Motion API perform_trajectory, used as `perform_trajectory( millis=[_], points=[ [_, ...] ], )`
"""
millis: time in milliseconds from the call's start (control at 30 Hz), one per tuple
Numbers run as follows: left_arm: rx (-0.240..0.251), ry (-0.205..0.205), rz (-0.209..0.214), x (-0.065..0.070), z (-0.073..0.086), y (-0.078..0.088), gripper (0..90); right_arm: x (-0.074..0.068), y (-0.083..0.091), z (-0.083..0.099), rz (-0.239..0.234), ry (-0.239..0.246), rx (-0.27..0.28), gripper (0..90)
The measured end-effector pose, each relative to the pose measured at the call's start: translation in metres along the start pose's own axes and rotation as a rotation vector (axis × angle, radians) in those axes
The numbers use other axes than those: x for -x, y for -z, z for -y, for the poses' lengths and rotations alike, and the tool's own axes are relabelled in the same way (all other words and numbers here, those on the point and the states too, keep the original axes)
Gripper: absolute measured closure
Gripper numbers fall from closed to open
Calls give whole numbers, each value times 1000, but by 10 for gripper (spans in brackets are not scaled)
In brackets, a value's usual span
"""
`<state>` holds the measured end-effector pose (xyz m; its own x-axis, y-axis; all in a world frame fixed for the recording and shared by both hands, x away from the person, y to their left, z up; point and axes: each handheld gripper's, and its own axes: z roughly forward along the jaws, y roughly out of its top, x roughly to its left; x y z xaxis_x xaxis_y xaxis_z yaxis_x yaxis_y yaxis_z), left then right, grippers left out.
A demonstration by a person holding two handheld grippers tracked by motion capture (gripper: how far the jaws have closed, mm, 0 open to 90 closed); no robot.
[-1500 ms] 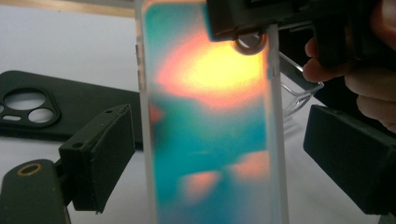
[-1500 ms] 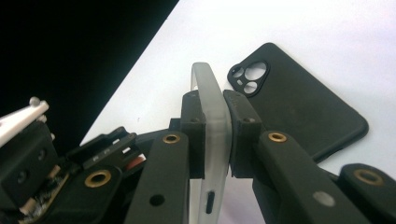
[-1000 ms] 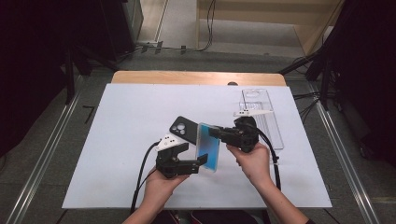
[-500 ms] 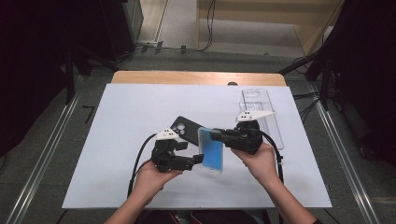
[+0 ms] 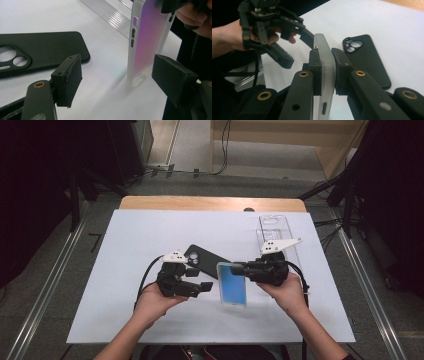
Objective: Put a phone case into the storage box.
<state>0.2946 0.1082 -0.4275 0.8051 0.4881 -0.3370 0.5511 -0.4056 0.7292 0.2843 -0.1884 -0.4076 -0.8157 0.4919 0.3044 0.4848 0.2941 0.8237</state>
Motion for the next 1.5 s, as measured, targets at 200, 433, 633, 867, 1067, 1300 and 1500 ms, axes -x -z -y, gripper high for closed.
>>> perform_trajectory(
  millis=[200,433,633,867,1067,1300,1500],
  points=[
    [11,-63,112,-3,-5,6,263,0,-8,1,-53,37,-27,771],
    [8,-105,176,-2,-9,11,263,-3,-13,1,-101,59,-43,772],
    [-3,-141,218,3,-12,11,285,-4,-18,1,-140,75,-61,771],
    [-7,-174,244,5,-13,11,365,-6,-22,2,-174,90,-82,771],
    [-9,-185,252,6,-12,12,550,-10,-23,1,-211,116,-82,771],
    [-47,-205,279,4,-10,8,704,-13,-22,0,-248,119,-72,771],
    [-33,-205,333,1,-11,10,804,-12,-22,-1,-280,117,-67,771]
  ],
)
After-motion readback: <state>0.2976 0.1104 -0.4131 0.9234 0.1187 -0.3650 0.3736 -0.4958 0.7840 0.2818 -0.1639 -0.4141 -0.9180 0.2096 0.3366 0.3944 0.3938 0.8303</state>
